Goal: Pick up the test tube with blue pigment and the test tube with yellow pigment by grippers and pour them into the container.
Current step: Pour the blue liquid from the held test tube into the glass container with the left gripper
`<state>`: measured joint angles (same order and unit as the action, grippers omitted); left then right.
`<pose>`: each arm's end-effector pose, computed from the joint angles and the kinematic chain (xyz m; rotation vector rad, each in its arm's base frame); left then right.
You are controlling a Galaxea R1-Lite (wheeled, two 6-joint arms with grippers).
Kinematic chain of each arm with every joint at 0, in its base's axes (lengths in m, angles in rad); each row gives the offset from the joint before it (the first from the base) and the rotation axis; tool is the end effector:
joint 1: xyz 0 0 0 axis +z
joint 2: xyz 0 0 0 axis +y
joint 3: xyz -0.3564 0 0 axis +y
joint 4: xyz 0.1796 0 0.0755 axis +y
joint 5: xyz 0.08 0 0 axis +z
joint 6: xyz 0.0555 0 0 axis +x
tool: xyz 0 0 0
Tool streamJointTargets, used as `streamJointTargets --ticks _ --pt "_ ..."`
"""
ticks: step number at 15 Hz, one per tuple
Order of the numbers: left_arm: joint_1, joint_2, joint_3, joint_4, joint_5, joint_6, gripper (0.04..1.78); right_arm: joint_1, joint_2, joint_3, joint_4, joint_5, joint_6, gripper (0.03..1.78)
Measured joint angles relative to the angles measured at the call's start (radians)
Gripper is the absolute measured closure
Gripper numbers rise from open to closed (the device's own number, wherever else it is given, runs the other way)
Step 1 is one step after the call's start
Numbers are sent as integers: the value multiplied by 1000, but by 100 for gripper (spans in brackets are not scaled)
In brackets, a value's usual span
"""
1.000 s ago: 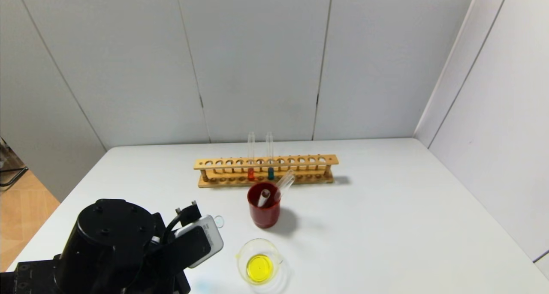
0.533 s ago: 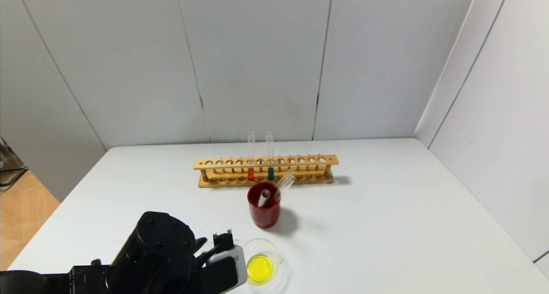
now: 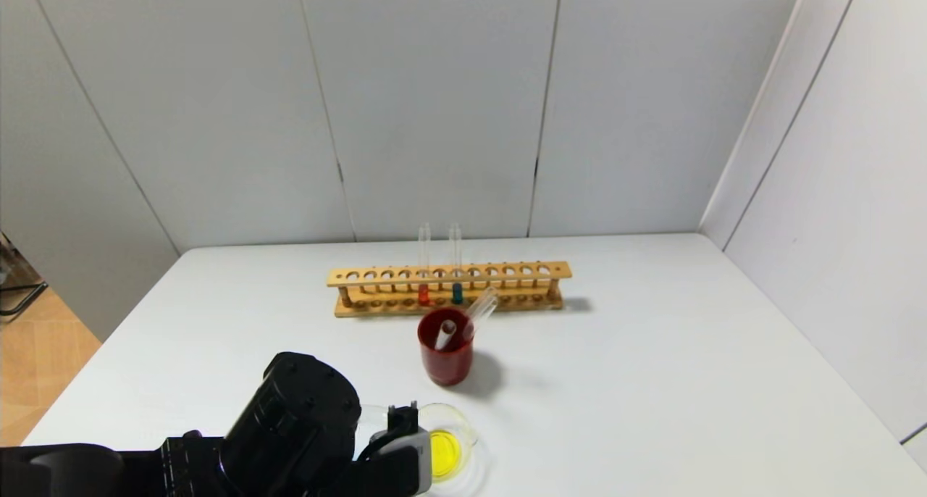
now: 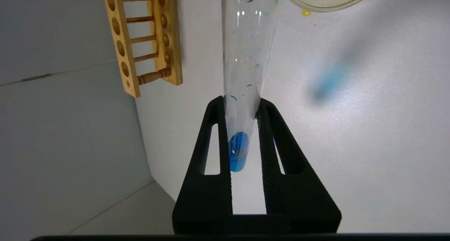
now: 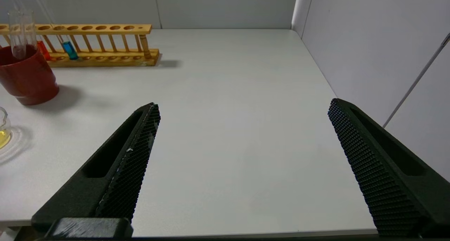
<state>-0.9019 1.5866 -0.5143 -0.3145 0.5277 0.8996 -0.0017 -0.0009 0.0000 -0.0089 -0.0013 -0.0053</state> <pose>0.1774 -0.1794 0.1468 1.3617 0.3905 -0.6133 -0.0414 0.0000 0.0767 -0.0053 -0.0098 -0.0030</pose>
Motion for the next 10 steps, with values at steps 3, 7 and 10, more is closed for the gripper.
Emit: streamJointTargets --ticks 3,7,10 --pt "0 20 -16 0 21 36 152 0 0 0 0 0 0 7" --pt "6 37 -38 1 36 93 152 0 0 0 0 0 0 7" --pt "27 40 -38 9 36 158 152 0 0 0 0 0 0 7"
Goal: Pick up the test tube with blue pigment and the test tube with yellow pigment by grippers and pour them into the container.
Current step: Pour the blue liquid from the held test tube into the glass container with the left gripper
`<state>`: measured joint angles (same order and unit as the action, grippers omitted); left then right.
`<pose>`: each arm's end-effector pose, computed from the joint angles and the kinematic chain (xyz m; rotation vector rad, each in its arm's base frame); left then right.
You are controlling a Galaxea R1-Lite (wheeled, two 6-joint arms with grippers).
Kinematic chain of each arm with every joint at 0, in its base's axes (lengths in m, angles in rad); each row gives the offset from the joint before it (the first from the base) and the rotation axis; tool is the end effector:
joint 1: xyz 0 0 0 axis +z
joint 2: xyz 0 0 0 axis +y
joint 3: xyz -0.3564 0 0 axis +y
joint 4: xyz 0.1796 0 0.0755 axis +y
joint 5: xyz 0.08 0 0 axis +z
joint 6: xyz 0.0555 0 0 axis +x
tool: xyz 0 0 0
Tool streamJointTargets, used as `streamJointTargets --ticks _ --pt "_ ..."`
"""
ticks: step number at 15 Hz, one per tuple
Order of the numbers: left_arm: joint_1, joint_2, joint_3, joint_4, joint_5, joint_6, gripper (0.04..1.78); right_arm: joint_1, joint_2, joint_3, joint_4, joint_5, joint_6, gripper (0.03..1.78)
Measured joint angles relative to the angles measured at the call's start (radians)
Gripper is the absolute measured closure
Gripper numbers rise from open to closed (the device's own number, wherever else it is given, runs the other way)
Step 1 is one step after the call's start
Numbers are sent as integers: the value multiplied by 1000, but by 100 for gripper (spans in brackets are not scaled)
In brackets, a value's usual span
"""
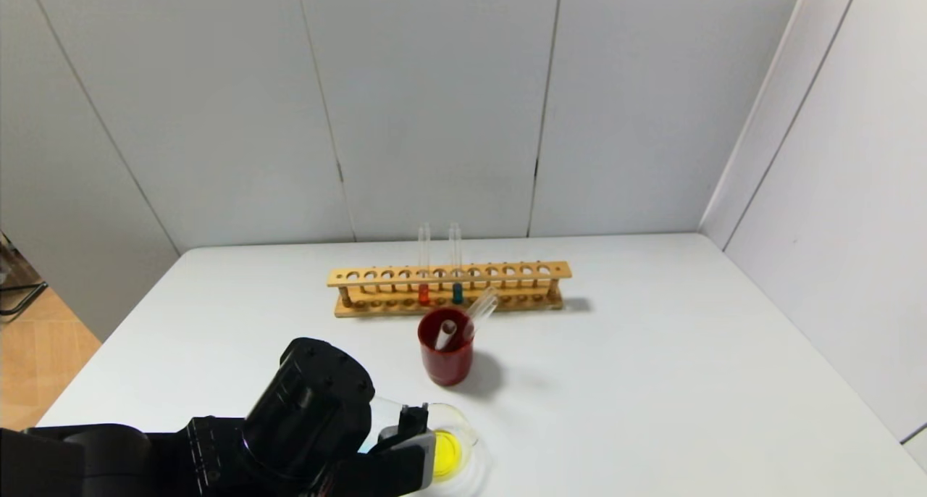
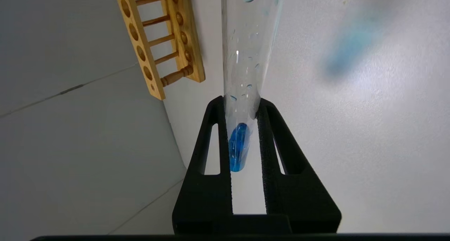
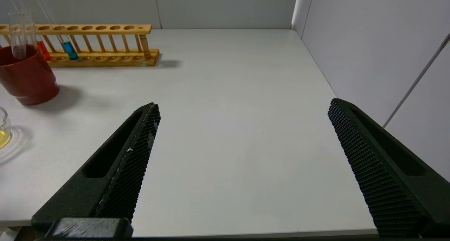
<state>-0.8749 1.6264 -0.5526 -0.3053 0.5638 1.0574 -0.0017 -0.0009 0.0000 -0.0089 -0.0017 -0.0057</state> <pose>0.1914 -0.1829 0.1458 1.5242 0.3861 -0.6010 -0.0414 0.0000 0.0767 -0.0057 -0.0098 -0.0034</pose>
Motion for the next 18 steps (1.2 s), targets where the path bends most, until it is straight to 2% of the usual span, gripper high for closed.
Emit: streamJointTargets --ticks 4,18 --pt "31 8 -9 -7 1 90 152 0 0 0 0 0 0 7" --pt "26 116 -85 -6 53 175 152 0 0 0 0 0 0 7"
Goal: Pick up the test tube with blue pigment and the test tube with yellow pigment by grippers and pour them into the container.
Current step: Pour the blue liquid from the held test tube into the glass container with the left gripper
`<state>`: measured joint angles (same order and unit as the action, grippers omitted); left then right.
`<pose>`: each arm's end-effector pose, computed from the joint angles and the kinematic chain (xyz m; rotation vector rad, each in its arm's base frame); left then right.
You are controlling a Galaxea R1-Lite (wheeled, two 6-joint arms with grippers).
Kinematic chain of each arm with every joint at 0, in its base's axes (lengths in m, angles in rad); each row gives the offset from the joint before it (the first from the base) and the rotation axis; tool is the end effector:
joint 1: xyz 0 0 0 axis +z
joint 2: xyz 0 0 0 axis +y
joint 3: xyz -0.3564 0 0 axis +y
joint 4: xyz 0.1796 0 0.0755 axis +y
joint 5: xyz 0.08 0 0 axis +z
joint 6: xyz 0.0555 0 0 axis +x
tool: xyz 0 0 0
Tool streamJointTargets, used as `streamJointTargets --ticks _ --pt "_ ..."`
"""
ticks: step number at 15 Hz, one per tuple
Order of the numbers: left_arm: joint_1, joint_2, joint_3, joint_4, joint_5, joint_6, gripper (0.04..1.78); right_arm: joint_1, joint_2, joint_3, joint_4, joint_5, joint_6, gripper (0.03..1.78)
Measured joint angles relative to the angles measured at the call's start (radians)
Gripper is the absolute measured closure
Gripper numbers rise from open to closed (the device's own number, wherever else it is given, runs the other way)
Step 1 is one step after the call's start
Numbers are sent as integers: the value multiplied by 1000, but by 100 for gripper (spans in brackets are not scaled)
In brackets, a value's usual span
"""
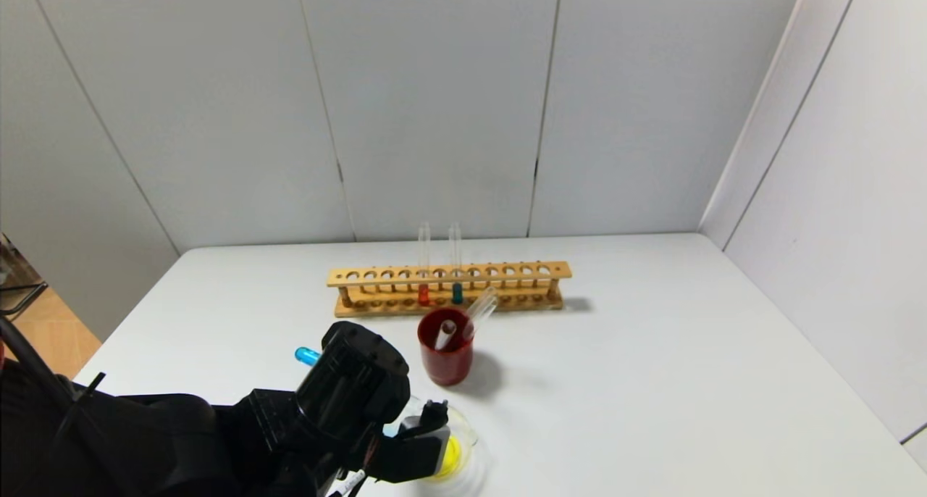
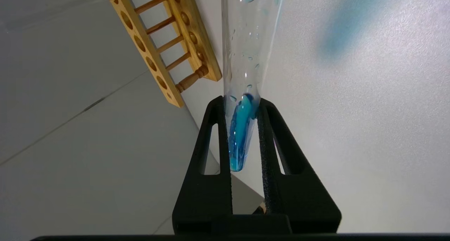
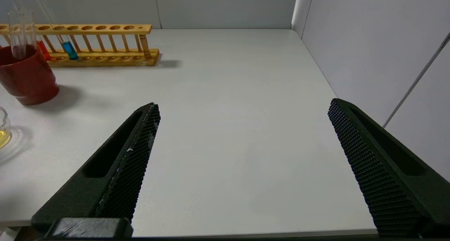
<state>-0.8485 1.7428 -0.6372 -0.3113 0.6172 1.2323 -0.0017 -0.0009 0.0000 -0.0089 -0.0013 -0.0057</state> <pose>0.2203 -0.2015 0.1351 1.7181 0.4017 -0.5870 -0.0414 0.0000 0.0767 -0.0057 -0.0098 -0.0030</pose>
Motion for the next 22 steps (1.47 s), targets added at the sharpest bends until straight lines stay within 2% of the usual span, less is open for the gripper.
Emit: streamJointTargets --ticks 12,22 --pt "-41 73 -26 -1 16 35 152 0 0 0 0 0 0 7" --pt "-45 96 -22 3 27 36 152 0 0 0 0 0 0 7"
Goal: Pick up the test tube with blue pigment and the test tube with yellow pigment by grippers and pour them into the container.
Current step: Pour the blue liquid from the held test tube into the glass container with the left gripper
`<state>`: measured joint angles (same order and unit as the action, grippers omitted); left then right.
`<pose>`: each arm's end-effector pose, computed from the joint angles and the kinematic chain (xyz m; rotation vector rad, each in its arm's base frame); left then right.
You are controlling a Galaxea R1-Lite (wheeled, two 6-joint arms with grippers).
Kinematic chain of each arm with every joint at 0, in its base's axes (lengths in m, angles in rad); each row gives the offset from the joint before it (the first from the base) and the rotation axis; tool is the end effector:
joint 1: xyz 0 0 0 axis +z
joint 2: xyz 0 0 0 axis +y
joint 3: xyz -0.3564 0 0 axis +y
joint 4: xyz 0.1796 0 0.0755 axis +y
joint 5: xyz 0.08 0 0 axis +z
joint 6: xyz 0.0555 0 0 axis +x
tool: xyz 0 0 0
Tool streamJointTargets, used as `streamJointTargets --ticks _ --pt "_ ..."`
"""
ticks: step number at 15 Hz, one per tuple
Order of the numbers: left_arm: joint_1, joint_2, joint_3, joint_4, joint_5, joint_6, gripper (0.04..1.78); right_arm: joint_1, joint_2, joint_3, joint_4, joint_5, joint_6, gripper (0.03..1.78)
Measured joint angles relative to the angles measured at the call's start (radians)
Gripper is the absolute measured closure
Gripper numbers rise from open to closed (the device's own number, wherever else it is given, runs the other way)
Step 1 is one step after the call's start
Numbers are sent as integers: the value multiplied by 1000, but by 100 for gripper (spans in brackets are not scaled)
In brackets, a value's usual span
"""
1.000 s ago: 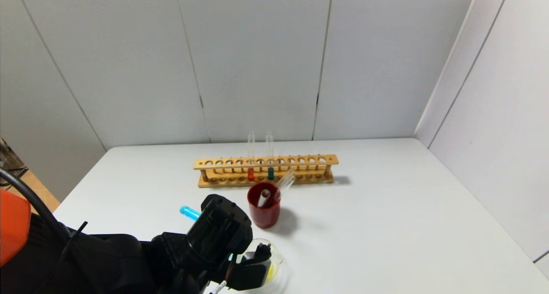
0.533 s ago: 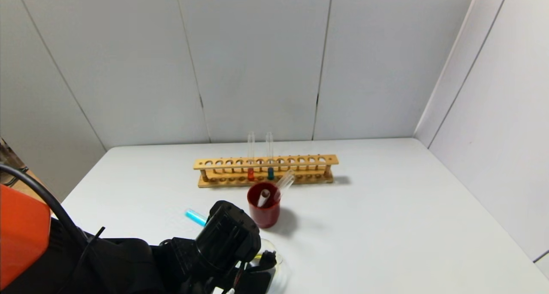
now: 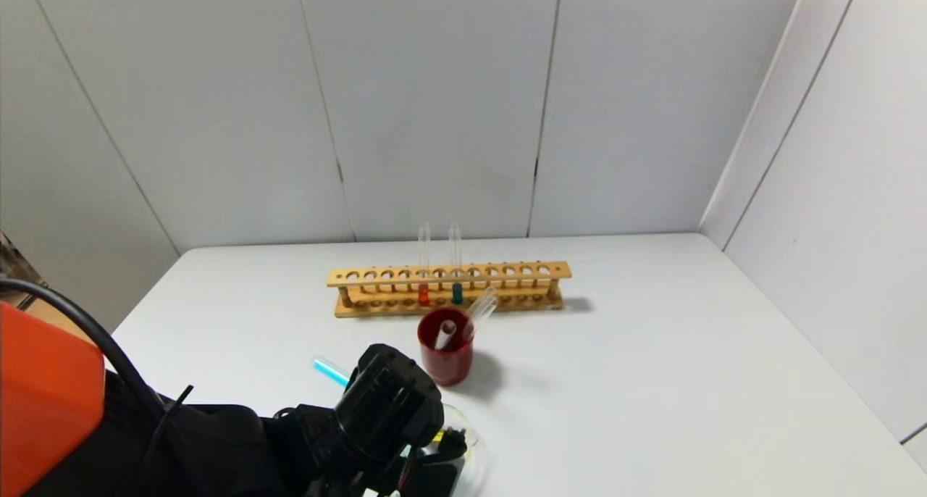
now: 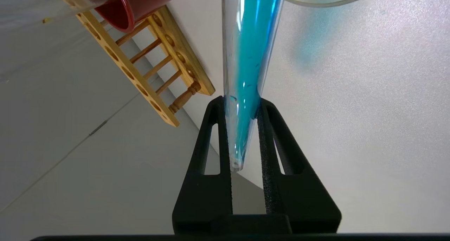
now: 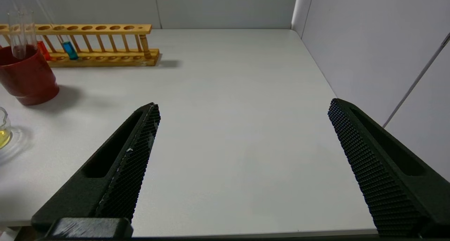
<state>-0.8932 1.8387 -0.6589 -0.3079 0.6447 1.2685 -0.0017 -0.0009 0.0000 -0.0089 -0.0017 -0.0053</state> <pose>0.2220 -0.2226 0.1112 1.8211 0.4209 -0.6397 -0.0414 0.0000 0.0767 -0.0053 -0.0098 -0.0034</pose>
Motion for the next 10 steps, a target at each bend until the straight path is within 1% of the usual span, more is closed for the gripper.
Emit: streamJointTargets --ticks 3,6,8,10 --pt "0 14 -6 1 1 1 152 0 0 0 0 0 0 7" --pt "2 24 -18 -1 43 27 152 0 0 0 0 0 0 7" --pt "2 33 -25 2 46 33 152 0 0 0 0 0 0 7" --pt "0 39 -40 3 46 75 152 0 0 0 0 0 0 7"
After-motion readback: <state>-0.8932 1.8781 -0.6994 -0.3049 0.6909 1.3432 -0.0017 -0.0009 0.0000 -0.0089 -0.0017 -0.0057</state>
